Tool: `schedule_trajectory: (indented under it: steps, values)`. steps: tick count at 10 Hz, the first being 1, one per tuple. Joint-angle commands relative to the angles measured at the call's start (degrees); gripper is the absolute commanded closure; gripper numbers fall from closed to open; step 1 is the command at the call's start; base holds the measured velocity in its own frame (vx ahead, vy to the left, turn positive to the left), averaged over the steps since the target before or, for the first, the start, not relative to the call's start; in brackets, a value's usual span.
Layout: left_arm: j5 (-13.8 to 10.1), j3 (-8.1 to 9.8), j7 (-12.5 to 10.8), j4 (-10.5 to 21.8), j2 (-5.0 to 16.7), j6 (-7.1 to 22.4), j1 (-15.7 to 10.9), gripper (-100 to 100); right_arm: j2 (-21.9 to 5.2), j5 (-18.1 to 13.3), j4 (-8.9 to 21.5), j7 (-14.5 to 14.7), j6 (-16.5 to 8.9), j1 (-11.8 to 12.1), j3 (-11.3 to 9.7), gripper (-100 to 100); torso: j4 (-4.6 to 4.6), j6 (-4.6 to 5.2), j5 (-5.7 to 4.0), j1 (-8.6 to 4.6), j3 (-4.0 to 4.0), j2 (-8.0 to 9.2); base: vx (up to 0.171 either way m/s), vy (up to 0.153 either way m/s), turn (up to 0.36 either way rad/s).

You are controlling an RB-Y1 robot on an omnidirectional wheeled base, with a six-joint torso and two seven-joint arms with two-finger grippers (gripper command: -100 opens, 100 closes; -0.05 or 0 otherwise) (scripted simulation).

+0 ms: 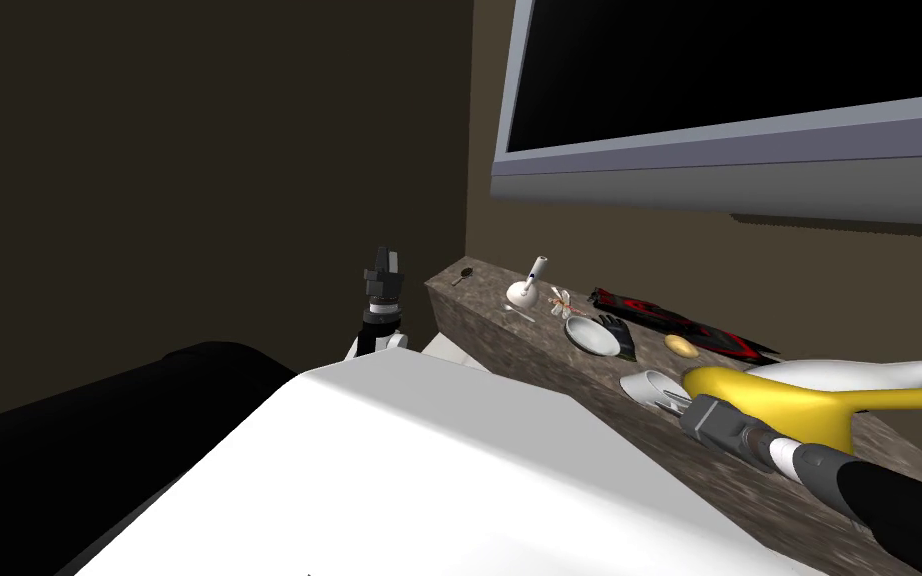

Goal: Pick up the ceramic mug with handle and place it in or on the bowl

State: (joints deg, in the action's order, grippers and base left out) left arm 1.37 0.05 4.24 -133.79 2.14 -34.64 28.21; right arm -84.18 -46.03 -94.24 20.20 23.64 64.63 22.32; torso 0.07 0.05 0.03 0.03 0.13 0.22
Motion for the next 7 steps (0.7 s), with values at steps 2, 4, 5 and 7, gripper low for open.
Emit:
schedule_trajectory:
  steps: [2, 4, 5, 7]
  values:
    - [0.0, 0.0, 0.0, 0.0, 0.0, 0.0, 0.0, 0, -1.05, -0.17, 0.8, -0.86, 1.57, -0.81, 2.78, 100, 0.03, -0.06, 0.05, 0.04, 0.03, 0.05, -0.061, 0.021, 0.018]
    - [0.0, 0.0, 0.0, 0.0, 0.0, 0.0, -0.01, 0, -2.23, -0.69, 1.8, -2.13, 4.6, -0.75, 5.2, 100, 0.07, -0.06, 0.09, 0.16, 0.12, 0.19, -0.074, 0.016, 0.054]
    - [0.0, 0.0, 0.0, 0.0, 0.0, 0.0, -0.01, 0, -2.64, -0.93, 2.14, -2.6, 5.83, -0.61, 6.06, 100, 0.07, -0.1, 0.11, 0.15, 0.13, 0.21, -0.071, 0.003, 0.075]
    - [0.0, 0.0, 0.0, 0.0, 0.0, 0.0, -0.01, 0, -3.5, -1.49, 2.85, -3.54, 8.53, -0.2, 7.88, 100, 0.03, -0.12, 0.11, 0.11, 0.08, 0.13, -0.041, -0.005, 0.059]
